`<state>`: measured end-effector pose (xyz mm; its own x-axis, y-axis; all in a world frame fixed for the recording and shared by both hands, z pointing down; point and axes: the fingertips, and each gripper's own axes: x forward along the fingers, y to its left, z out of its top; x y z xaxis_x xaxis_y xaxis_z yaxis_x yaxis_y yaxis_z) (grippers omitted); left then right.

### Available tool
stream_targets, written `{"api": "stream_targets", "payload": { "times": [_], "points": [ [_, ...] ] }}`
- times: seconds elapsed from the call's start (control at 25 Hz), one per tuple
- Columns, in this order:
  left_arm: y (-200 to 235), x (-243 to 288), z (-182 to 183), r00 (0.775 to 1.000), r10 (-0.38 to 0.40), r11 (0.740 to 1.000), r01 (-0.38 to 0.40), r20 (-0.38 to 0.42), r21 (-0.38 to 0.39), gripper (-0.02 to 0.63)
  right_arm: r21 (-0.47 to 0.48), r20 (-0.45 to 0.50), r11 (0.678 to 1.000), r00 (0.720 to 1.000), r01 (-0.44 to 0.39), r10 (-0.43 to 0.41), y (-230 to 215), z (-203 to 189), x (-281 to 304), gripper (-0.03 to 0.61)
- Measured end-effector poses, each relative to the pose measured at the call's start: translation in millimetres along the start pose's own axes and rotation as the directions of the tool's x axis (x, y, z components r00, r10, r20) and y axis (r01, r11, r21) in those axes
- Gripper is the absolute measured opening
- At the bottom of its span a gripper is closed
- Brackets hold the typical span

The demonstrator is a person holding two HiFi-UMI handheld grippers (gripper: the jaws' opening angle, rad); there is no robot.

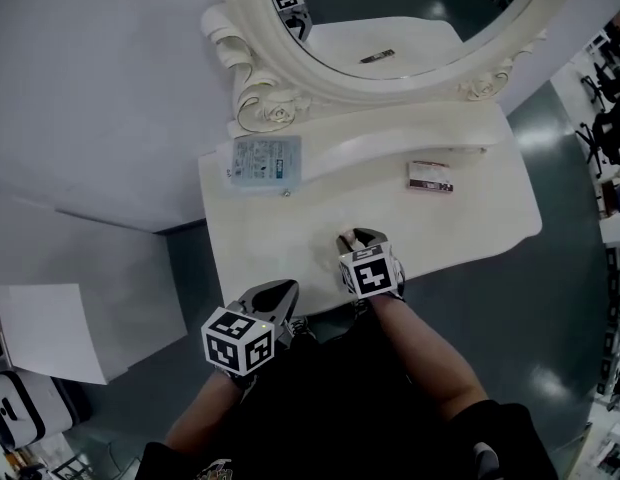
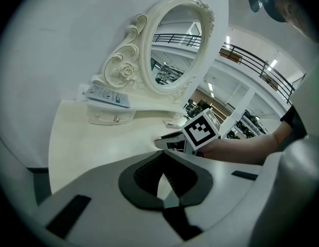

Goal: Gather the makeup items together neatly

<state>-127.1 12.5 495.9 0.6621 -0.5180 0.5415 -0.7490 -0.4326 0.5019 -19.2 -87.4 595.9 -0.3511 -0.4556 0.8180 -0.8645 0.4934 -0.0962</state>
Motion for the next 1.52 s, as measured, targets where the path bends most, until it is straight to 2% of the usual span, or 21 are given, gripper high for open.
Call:
{"api": "stream_targets", "payload": {
  "times": [0.28,0.6,0.88,1.12,1.24,1.36,1.52],
  "points": [
    [21,-25,-11,1.0,-0.02,1.0,0.02,-0.003,0.002,0.009,0.021,-0.024,0.998,0.998,0.059,-0.059,18,-3,16,0.152],
    [34,-42,-24,1.0,-0.019,1.0,0.019,-0.004,-0.006,0.009,-0.005,-0.027,0.994,0.993,0.113,-0.113,21,-2,23,0.163],
    [32,-47,-25,1.0,-0.021,1.0,0.021,-0.003,-0.004,0.009,0.025,-0.001,0.997,0.997,0.079,-0.079,28,1,14,0.21],
    [18,-35,-19,0.999,-0.041,0.999,0.041,0.0,0.014,0.009,0.071,0.106,0.997,0.994,0.013,-0.021,27,16,-23,0.225],
    [5,-24,-14,0.998,-0.059,0.998,0.059,-0.001,0.028,0.009,0.084,0.166,0.996,0.986,-0.001,-0.013,2,17,-49,0.225],
    [-7,-12,-9,0.998,-0.068,0.997,0.068,0.001,0.035,0.009,0.049,0.174,0.998,0.984,0.035,-0.043,-49,7,-67,0.225],
    [-22,5,-2,0.998,-0.059,0.998,0.059,0.012,0.028,0.009,-0.091,0.115,0.99,0.989,0.104,-0.094,-129,-12,-78,0.225]
  ]
}}
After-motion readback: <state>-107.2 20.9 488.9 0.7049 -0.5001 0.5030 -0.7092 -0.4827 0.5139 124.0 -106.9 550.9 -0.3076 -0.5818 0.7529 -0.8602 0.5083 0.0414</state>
